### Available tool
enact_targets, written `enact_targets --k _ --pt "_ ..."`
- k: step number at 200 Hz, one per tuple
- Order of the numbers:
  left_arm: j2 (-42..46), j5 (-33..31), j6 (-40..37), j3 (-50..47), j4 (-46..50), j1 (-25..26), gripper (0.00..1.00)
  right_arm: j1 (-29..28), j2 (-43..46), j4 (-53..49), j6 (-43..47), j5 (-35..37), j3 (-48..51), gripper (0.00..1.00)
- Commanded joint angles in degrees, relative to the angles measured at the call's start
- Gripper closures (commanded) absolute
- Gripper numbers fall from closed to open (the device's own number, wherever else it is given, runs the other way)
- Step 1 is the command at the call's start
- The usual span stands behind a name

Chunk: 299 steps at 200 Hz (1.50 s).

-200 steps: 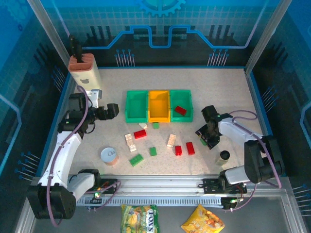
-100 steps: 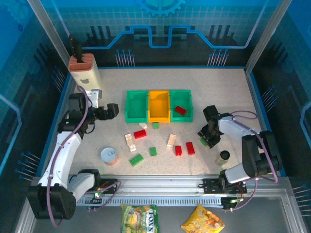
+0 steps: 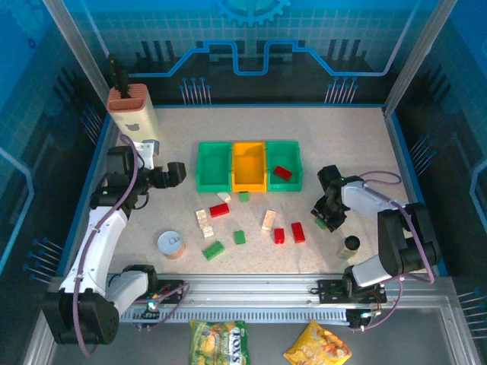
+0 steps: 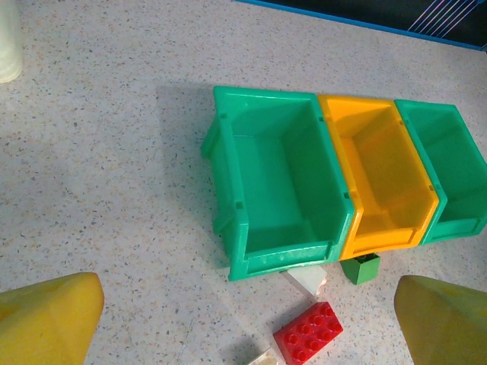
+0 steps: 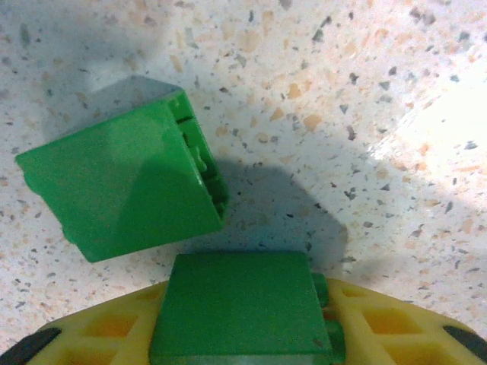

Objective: Sort the legos into containers by color
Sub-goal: Pick up the lego from the middle-right of the table, then place the lego in the container.

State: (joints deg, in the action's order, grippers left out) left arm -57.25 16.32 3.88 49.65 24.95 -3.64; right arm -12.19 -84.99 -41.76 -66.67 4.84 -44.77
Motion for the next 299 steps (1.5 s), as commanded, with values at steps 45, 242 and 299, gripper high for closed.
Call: enact_targets --k 45,242,299 --pt "1.52 -0.48 -1.7 -0.84 -0.15 -0.67 0.01 -0.78 0.11 -4.15 16.99 0.58 -10.73 0.65" --pt "2.32 0.1 -1.34 -1.22 -0.51 -0.67 0.01 -25.76 -39.18 -21.1 29.59 7.36 -74.54 0.65" --pt "2.23 0.3 -1.3 -1.19 -0.59 -0.67 0.01 -26.04 -46.87 -22.03 29.5 5.41 -80.04 0.65"
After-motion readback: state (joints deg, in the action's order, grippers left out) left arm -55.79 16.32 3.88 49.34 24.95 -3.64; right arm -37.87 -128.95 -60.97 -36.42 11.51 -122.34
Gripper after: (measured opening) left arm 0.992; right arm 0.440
